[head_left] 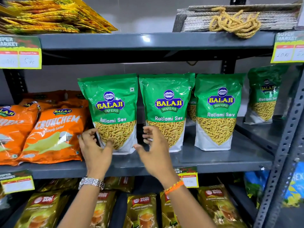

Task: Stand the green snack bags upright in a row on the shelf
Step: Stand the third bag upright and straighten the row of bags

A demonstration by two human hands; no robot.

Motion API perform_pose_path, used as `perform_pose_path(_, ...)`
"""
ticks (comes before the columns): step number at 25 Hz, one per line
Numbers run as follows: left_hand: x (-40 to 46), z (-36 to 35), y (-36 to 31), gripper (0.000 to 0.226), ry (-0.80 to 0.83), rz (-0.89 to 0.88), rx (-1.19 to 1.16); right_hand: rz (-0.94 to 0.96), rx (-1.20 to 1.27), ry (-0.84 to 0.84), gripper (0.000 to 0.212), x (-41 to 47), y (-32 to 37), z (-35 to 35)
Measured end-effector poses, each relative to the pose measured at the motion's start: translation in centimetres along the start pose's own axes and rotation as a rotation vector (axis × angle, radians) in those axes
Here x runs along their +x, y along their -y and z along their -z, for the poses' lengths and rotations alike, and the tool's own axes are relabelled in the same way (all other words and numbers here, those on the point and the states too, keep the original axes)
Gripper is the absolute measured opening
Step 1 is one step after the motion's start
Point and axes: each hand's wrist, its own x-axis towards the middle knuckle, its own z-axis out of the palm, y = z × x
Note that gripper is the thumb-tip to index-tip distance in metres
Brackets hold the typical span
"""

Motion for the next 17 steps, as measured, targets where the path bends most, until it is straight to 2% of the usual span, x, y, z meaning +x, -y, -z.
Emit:
perform_pose_path(2, 0.8, 0.5, 1.3, 0.071, 0.113, 0.032, 0.063, -0.029, -0.12, 0.197, 0.082, 0.9, 0.0, -2.1)
perform_pose_path(4, 1.7, 0.9, 2.5, 0.08, 0.22, 0.08, 0.058, -0.078, -0.193, 0.251, 0.098, 2.2, -0.3, -3.1)
perform_pose_path(7, 3.1, 1.2, 3.3, 0.072, 0.382, 0.223, -0.062, -0.136, -0.232, 0.305, 0.105, 4.0, -0.6, -3.9)
perform_pose_path(9, 3.8, 1.2, 3.8, 0.061, 0.443, 0.22, -0.048, -0.196, -0.214, 0.341, 0.101, 4.5, -0.7, -4.5)
perform_pose_path(12, 4.2, 1.3, 4.2, 0.046, 0.459, 0.202, -0.04, -0.236, -0.178, 0.375, 0.078, 4.7, -1.4, -5.1)
perform_pose_path(14, 4.1, 1.5, 4.4, 0.042, 0.451, 0.185, -0.04, -0.208, -0.201, 0.369, 0.065, 4.9, -1.7, -5.0)
perform_pose_path(17, 3.7, 1.6, 4.4, 0.043, 0.427, 0.155, -0.038, -0.182, -0.23, 0.393, 0.06, 4.9, -1.9, -4.6)
